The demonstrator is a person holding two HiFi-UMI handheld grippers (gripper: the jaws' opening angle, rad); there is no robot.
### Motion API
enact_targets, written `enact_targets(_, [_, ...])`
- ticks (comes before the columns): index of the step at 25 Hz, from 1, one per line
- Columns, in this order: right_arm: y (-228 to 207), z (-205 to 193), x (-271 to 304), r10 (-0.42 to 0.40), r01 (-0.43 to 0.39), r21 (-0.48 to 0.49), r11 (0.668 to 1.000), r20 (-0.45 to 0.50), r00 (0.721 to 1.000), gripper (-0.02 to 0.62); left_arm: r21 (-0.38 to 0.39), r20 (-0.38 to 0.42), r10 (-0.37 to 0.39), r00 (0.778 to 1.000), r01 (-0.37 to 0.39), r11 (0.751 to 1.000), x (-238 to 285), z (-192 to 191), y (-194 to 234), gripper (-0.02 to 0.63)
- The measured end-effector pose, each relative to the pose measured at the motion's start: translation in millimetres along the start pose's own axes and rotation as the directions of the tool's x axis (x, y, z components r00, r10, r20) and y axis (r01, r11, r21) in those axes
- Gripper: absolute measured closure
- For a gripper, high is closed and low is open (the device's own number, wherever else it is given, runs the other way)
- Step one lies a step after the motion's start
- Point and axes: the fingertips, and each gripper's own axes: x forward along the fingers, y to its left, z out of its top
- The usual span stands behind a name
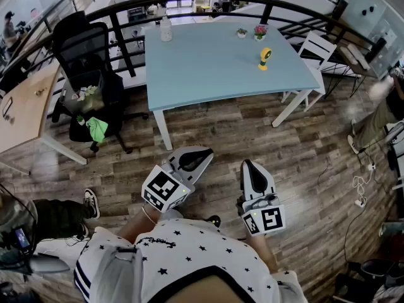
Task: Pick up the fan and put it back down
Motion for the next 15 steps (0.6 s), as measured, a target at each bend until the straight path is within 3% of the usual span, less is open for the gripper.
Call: enact_targets(15, [-20.9,-3.4,-16.5,0.041,-0.041,0.012,0.999,0.004,0.999,0.598,-0.052,0.003,0.042,0.999,-0.042,0.998,17.0,1.8,-15.2,0.577])
